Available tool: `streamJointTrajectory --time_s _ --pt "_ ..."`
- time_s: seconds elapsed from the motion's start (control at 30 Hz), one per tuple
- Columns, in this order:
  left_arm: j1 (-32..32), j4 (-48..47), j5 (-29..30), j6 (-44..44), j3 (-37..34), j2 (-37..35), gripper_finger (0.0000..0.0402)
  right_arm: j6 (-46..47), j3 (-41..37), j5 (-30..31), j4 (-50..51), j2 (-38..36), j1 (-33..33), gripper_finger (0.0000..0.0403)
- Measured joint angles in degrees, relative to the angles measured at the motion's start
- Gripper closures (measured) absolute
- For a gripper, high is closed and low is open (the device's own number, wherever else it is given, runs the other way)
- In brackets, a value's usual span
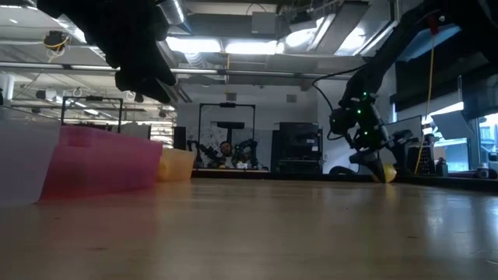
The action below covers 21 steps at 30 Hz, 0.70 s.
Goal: Sort produce into baskets
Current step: Put the lemon into the yellow bin
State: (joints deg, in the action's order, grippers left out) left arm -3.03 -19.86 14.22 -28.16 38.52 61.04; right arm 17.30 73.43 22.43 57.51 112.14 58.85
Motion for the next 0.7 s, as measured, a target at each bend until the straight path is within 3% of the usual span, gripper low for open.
streamJointTrajectory --time_s 0.33,0.47,0.7 --pt "0.00 -0.02 0.22 0.02 0.00 0.00 0.0109 -2.36 0.00 -0.78 -2.57 0.00 0.02 0.0070" --pt "0.00 -0.02 0.22 0.04 0.00 0.00 0.0109 -3.23 -0.02 -4.05 -4.43 -0.02 0.02 0.0087" --pt "0.00 -0.02 0.22 0.03 0.00 0.00 0.0109 -6.50 -0.04 -0.58 -5.15 -0.07 -0.02 0.0092"
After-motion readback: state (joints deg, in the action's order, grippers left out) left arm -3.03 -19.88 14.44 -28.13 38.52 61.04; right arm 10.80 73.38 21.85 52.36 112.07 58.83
